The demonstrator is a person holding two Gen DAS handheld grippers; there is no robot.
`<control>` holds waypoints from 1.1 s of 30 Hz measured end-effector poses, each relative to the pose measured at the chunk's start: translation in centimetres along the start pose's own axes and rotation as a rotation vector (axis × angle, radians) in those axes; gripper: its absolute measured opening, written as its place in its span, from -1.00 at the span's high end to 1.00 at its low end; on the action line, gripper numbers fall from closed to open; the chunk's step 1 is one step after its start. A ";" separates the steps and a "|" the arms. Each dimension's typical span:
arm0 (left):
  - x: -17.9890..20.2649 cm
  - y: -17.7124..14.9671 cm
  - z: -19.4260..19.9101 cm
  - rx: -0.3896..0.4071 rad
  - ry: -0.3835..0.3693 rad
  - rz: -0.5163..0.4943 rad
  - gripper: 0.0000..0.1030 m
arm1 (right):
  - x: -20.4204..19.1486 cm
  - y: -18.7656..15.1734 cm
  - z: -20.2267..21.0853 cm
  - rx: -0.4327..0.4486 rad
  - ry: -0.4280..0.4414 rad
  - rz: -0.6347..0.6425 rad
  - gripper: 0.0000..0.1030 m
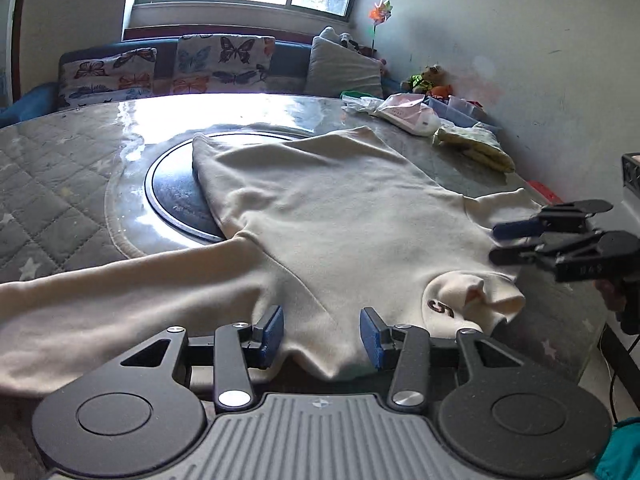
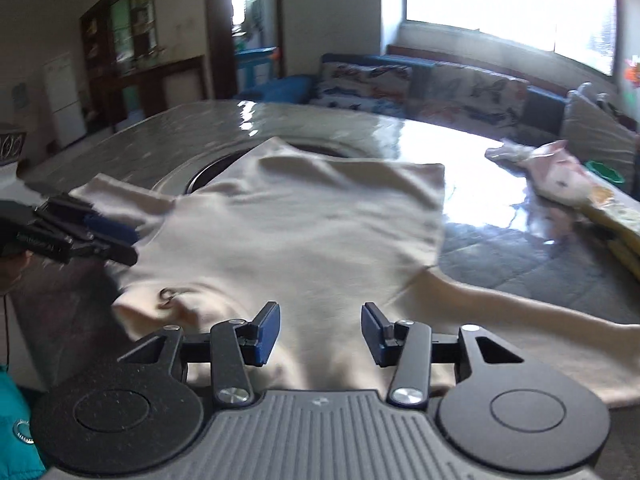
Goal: Fold clothes
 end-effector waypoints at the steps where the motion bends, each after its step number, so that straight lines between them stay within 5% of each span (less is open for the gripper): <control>1: -0.2 -0.1 0.4 0.004 -0.002 0.001 0.11 | -0.6 -0.3 -0.5 -0.019 0.014 0.011 0.12; 6: -4.1 1.2 2.7 0.083 0.100 0.078 0.06 | -2.5 -1.0 -0.8 -0.058 0.028 0.082 0.12; 12: -14.3 0.8 3.7 0.094 0.503 0.226 -0.01 | -2.6 -0.2 -0.4 -0.039 0.042 0.084 0.10; 15: -17.8 -0.3 4.2 0.078 0.616 0.283 -0.13 | -3.0 0.0 -0.9 -0.033 0.059 0.088 0.09; 21: -19.6 -1.4 3.3 0.039 0.628 0.319 -0.15 | -3.3 -0.2 -2.4 -0.055 0.083 0.089 0.08; 28: -19.6 -1.3 3.4 0.051 0.620 0.320 0.72 | -3.6 -0.5 -2.5 -0.074 0.105 0.096 0.08; 33: -19.4 -1.2 3.7 0.052 0.626 0.313 0.80 | -4.0 -0.7 -2.4 -0.089 0.121 0.112 0.08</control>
Point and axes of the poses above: each gripper's, at about its wrist camera, not at the fingertips, and z roughly against the way its jaws point, x to its right, y to its top, the point moved 9 cm from there along -z, roughly the way its jaws point, and after that the axes turned 11 degrees about y, right-handed, at the moved point
